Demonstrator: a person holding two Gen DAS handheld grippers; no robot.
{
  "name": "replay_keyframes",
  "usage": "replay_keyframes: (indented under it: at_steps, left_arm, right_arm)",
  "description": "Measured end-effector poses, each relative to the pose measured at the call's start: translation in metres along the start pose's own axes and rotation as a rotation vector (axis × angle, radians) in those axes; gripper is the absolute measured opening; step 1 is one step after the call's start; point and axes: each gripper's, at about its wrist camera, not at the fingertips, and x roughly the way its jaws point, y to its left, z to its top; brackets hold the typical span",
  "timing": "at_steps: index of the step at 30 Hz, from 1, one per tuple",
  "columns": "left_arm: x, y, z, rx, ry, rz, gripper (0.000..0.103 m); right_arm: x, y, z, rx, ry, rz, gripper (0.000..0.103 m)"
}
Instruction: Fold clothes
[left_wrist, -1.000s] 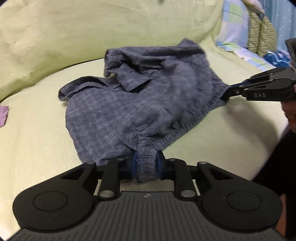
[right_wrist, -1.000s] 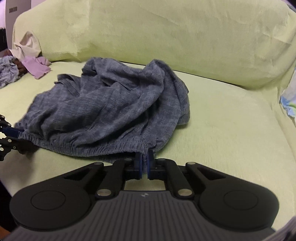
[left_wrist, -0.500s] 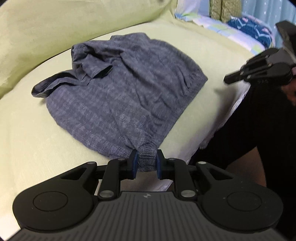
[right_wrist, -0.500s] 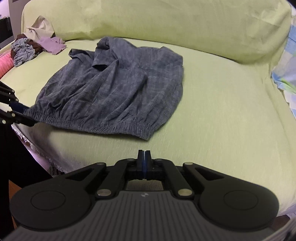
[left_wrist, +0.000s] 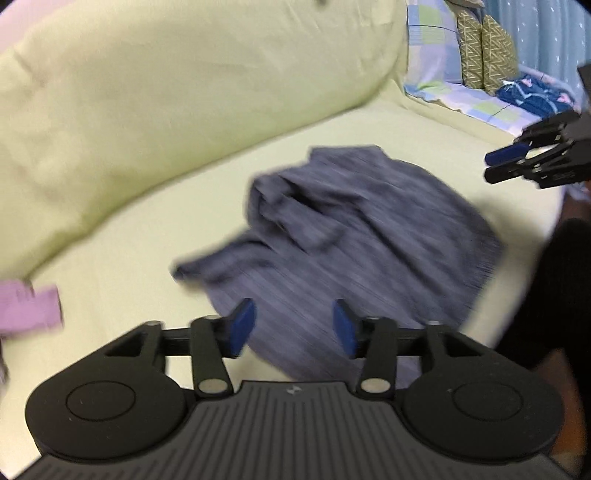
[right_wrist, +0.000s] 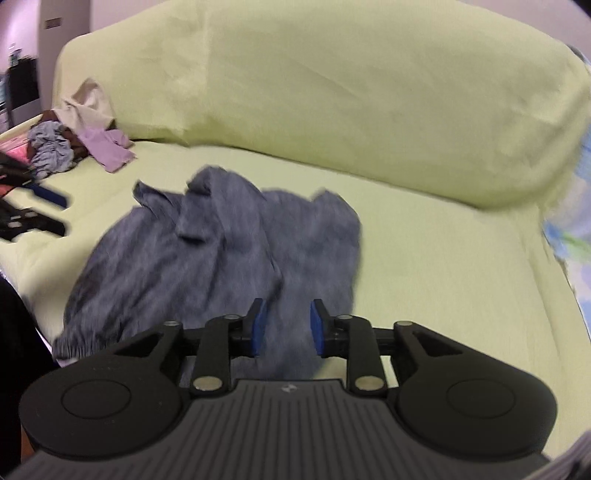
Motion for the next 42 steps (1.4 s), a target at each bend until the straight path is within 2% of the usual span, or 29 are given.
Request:
replay_keyframes:
  at_steps: [3, 7, 9, 10, 12, 13, 14, 15, 16, 17, 19, 20, 22, 24, 25, 26, 27, 29, 32, 34, 35, 37, 39, 42]
  left_arm:
    - [0.035, 0.015, 0.005, 0.087, -0.005, 0.001, 0.065]
    - [0.083, 0.03, 0.0, 0.233, -0.004, 0.01, 0.065]
    - [0.108, 0.037, -0.003, 0.313, -0.002, 0.013, 0.065]
    - [0.115, 0.04, -0.004, 0.316, 0.003, -0.011, 0.065]
    - [0.126, 0.045, -0.006, 0.307, 0.016, -0.068, 0.058]
    - [0.13, 0.047, -0.007, 0.303, 0.016, -0.096, 0.045]
    - [0.132, 0.049, -0.007, 0.295, 0.005, -0.119, 0.011]
    - [0.133, 0.051, -0.007, 0.285, 0.003, -0.121, 0.003]
    - [0.133, 0.055, -0.006, 0.255, -0.007, -0.133, 0.002]
    - [0.131, 0.06, -0.005, 0.221, -0.018, -0.147, 0.002]
    - [0.127, 0.072, -0.002, 0.131, -0.042, -0.155, 0.002]
    - [0.123, 0.084, 0.0, 0.046, -0.067, -0.143, 0.003]
    - [0.119, 0.099, 0.003, -0.073, -0.092, -0.109, 0.003]
    - [0.119, 0.112, 0.004, -0.167, -0.095, -0.092, 0.006]
    - [0.122, 0.114, 0.005, -0.178, -0.075, -0.065, 0.009]
    - [0.125, 0.115, 0.006, -0.183, -0.051, -0.035, 0.009]
    - [0.129, 0.113, 0.007, -0.15, 0.003, -0.001, 0.013]
    - [0.125, 0.113, 0.008, -0.133, 0.031, 0.013, 0.034]
    - [0.109, 0.118, 0.01, -0.152, 0.025, 0.029, 0.04]
    - [0.101, 0.121, 0.017, -0.177, 0.01, 0.031, 0.044]
    - [0.101, 0.119, 0.025, -0.181, -0.001, 0.012, 0.047]
    - [0.104, 0.114, 0.043, -0.185, -0.015, -0.026, 0.049]
    - [0.123, 0.103, 0.066, -0.192, -0.016, -0.113, 0.05]
    - [0.158, 0.095, 0.091, -0.209, 0.008, -0.205, 0.05]
  right_arm:
    - [0.027, 0.004, 0.027, -0.065, -0.005, 0.024, 0.03]
    - [0.075, 0.016, 0.058, -0.209, 0.001, 0.065, 0.049]
    - [0.105, 0.021, 0.071, -0.283, -0.001, 0.089, 0.051]
    - [0.119, 0.023, 0.076, -0.302, 0.002, 0.105, 0.052]
    - [0.143, 0.023, 0.085, -0.303, 0.009, 0.135, 0.052]
    - [0.155, 0.022, 0.089, -0.289, 0.016, 0.151, 0.052]
    - [0.171, 0.019, 0.093, -0.26, 0.033, 0.17, 0.052]
    - [0.184, 0.016, 0.097, -0.235, 0.049, 0.186, 0.051]
    - [0.194, 0.013, 0.097, -0.221, 0.066, 0.196, 0.049]
    - [0.202, 0.011, 0.098, -0.205, 0.084, 0.208, 0.035]
    - [0.21, 0.005, 0.095, -0.179, 0.109, 0.234, 0.012]
    - [0.209, 0.001, 0.093, -0.169, 0.106, 0.239, 0.011]
    - [0.199, -0.004, 0.091, -0.148, 0.054, 0.187, 0.009]
    - [0.179, -0.011, 0.087, -0.093, -0.059, 0.044, 0.011]
    - [0.172, -0.012, 0.086, -0.075, -0.103, 0.001, 0.019]
    - [0.168, -0.013, 0.085, -0.068, -0.114, -0.017, 0.032]
    - [0.165, -0.013, 0.083, -0.069, -0.1, -0.017, 0.039]
    - [0.159, -0.015, 0.081, -0.066, -0.061, 0.035, 0.042]
    - [0.136, -0.025, 0.077, -0.03, -0.078, 0.054, 0.043]
    - [0.124, -0.042, 0.075, 0.039, -0.113, 0.032, 0.05]
    - [0.122, -0.051, 0.073, 0.067, -0.115, 0.015, 0.054]
    - [0.126, -0.069, 0.071, 0.112, -0.101, -0.013, 0.054]
    - [0.134, -0.091, 0.069, 0.161, -0.075, -0.014, 0.054]
    - [0.151, -0.122, 0.065, 0.217, -0.035, 0.007, 0.053]
